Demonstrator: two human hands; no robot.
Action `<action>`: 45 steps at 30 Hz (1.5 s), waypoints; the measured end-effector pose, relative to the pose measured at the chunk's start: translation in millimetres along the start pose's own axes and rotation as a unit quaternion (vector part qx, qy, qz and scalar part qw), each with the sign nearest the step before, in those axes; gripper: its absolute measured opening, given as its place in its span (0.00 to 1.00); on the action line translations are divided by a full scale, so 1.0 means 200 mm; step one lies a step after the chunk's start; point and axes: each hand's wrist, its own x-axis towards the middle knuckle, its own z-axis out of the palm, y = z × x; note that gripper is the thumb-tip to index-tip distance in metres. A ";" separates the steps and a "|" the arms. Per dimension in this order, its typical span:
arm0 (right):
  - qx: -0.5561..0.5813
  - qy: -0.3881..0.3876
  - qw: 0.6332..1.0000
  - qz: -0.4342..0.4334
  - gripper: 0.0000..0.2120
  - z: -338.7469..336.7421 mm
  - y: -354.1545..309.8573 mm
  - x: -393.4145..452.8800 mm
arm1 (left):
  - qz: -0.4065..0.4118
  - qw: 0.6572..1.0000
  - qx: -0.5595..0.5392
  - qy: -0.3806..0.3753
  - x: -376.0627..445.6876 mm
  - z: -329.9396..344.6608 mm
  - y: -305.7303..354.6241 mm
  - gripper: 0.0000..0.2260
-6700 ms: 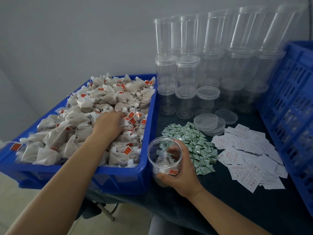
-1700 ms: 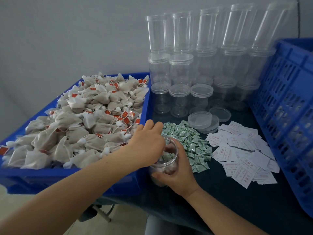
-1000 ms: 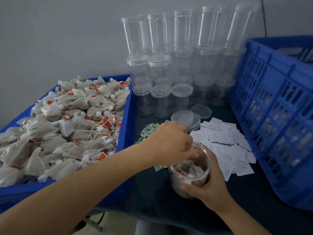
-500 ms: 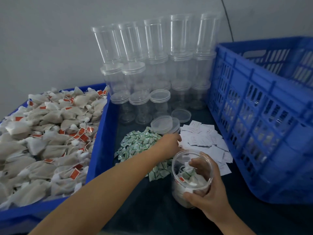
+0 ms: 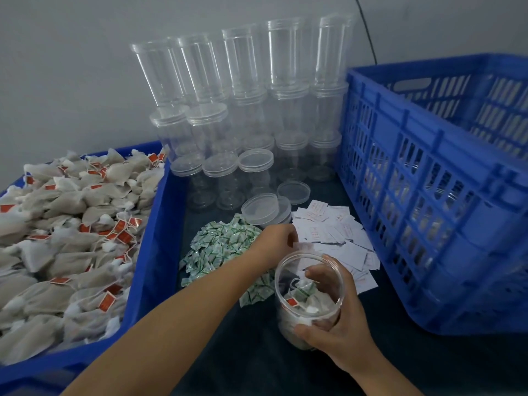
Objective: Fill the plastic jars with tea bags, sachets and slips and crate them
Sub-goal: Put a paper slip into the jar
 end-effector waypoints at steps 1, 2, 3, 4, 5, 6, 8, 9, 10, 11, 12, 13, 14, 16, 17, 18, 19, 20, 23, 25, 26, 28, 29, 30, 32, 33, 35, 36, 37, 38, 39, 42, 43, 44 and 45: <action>0.000 0.000 1.000 0.004 0.41 0.00 0.00 0.00 | 0.003 1.000 -0.003 0.004 -0.01 -0.01 0.00 0.04; -0.003 0.000 1.000 0.006 0.41 0.00 0.00 0.00 | 0.004 1.000 -0.007 0.004 -0.01 -0.03 0.01 0.05; -0.007 -0.001 1.000 0.006 0.41 0.00 0.00 0.00 | 0.002 1.000 -0.013 -0.003 -0.02 -0.05 0.02 0.06; -0.011 -0.003 1.000 0.006 0.41 0.00 0.00 0.00 | 0.000 1.000 -0.020 -0.013 -0.02 -0.08 0.03 0.06; -0.012 -0.005 1.000 0.008 0.41 0.00 0.00 0.00 | 0.001 0.999 -0.028 -0.024 -0.03 -0.12 0.04 0.05; -0.009 -0.007 1.000 0.011 0.41 -0.01 0.00 0.00 | 0.004 0.999 -0.034 -0.033 -0.03 -0.18 0.06 0.04; -0.002 -0.011 1.000 0.021 0.41 -0.01 0.00 0.00 | 0.019 0.998 -0.033 -0.048 -0.05 -0.30 0.11 0.03; 0.002 -0.014 1.000 0.024 0.41 -0.01 0.01 0.00 | 0.027 0.998 -0.027 -0.055 -0.06 -0.36 0.14 0.03; 0.006 -0.017 0.999 0.027 0.41 -0.01 0.01 0.00 | 0.037 0.997 -0.018 -0.060 -0.07 -0.42 0.16 0.03; 0.008 -0.018 0.999 0.030 0.40 -0.02 0.01 0.00 | 0.048 0.997 -0.010 -0.064 -0.09 -0.47 0.19 0.03; 0.009 -0.019 0.999 0.032 0.40 -0.02 0.02 0.00 | 0.060 0.996 -0.003 -0.070 -0.11 -0.51 0.21 0.03; 0.009 -0.021 0.999 0.035 0.41 -0.02 0.02 0.00 | 0.070 0.994 0.006 -0.078 -0.14 -0.56 0.23 0.03; 0.009 -0.023 0.999 0.038 0.41 -0.02 0.02 0.00 | 0.081 0.992 0.018 -0.090 -0.16 -0.59 0.26 0.05; 0.017 -0.024 0.999 0.042 0.42 -0.02 0.01 0.00 | 0.107 0.985 0.043 -0.129 -0.23 -0.65 0.30 0.06; 0.022 -0.025 0.999 0.042 0.42 -0.02 0.01 0.00 | 0.120 0.979 0.054 -0.155 -0.26 -0.67 0.32 0.07; 0.026 -0.025 0.999 0.041 0.42 -0.01 0.01 0.00 | 0.134 0.971 0.069 -0.184 -0.29 -0.68 0.35 0.08; 0.029 -0.025 0.999 0.039 0.41 -0.01 0.01 -0.01 | 0.146 0.962 0.091 -0.214 -0.32 -0.68 0.38 0.09; 0.034 -0.022 0.998 0.037 0.41 -0.01 0.01 -0.01 | 0.157 0.951 0.118 -0.238 -0.34 -0.66 0.41 0.10; 0.022 -0.010 0.999 0.025 0.38 -0.01 0.00 0.00 | 0.201 0.927 0.200 -0.245 -0.37 -0.54 0.48 0.10; 0.015 -0.010 0.999 0.030 0.37 -0.01 -0.01 0.00 | 0.226 0.916 0.250 -0.217 -0.38 -0.46 0.50 0.10; 0.019 -0.013 0.999 0.039 0.37 -0.01 -0.01 0.00 | 0.235 0.909 0.281 -0.196 -0.38 -0.42 0.51 0.09; 0.019 -0.016 0.998 0.054 0.37 -0.01 -0.01 -0.01 | 0.250 0.894 0.339 -0.153 -0.39 -0.36 0.51 0.10; 0.018 -0.014 0.998 0.059 0.37 -0.01 -0.01 -0.01 | 0.255 0.889 0.354 -0.139 -0.40 -0.33 0.51 0.10; 0.018 -0.011 0.998 0.062 0.37 -0.01 -0.01 -0.01 | 0.258 0.885 0.363 -0.134 -0.40 -0.31 0.51 0.11; 0.016 -0.003 0.998 0.066 0.37 -0.01 -0.02 -0.01 | 0.263 0.883 0.368 -0.126 -0.41 -0.28 0.51 0.11; 0.012 0.000 0.998 0.068 0.38 -0.01 -0.02 -0.01 | 0.264 0.884 0.367 -0.117 -0.41 -0.27 0.50 0.10; 0.006 0.004 0.998 0.069 0.39 -0.01 -0.01 -0.01 | 0.262 0.888 0.366 -0.096 -0.41 -0.26 0.49 0.10; 0.004 0.005 0.998 0.069 0.40 -0.02 -0.01 -0.01 | 0.260 0.888 0.368 -0.091 -0.42 -0.25 0.49 0.10; 0.002 0.005 0.998 0.069 0.41 -0.02 -0.01 -0.01 | 0.259 0.887 0.372 -0.090 -0.42 -0.24 0.48 0.11; -0.001 0.003 0.998 0.066 0.42 -0.02 -0.01 -0.01 | 0.259 0.884 0.377 -0.093 -0.43 -0.24 0.48 0.11; -0.006 0.002 0.998 0.063 0.43 -0.02 -0.01 -0.02 | 0.257 0.884 0.378 -0.097 -0.43 -0.23 0.47 0.11; -0.018 -0.003 0.998 0.064 0.44 -0.02 -0.01 -0.02 | 0.233 0.895 0.361 -0.118 -0.43 -0.24 0.46 0.09; -0.022 -0.005 0.998 0.063 0.44 -0.02 -0.01 -0.02 | 0.224 0.899 0.355 -0.125 -0.43 -0.24 0.46 0.09; -0.027 -0.006 0.998 0.063 0.43 -0.02 -0.01 -0.02 | 0.215 0.903 0.347 -0.132 -0.43 -0.25 0.46 0.09; -0.033 -0.006 0.997 0.062 0.43 -0.02 -0.01 -0.02 | 0.205 0.909 0.335 -0.136 -0.43 -0.26 0.46 0.10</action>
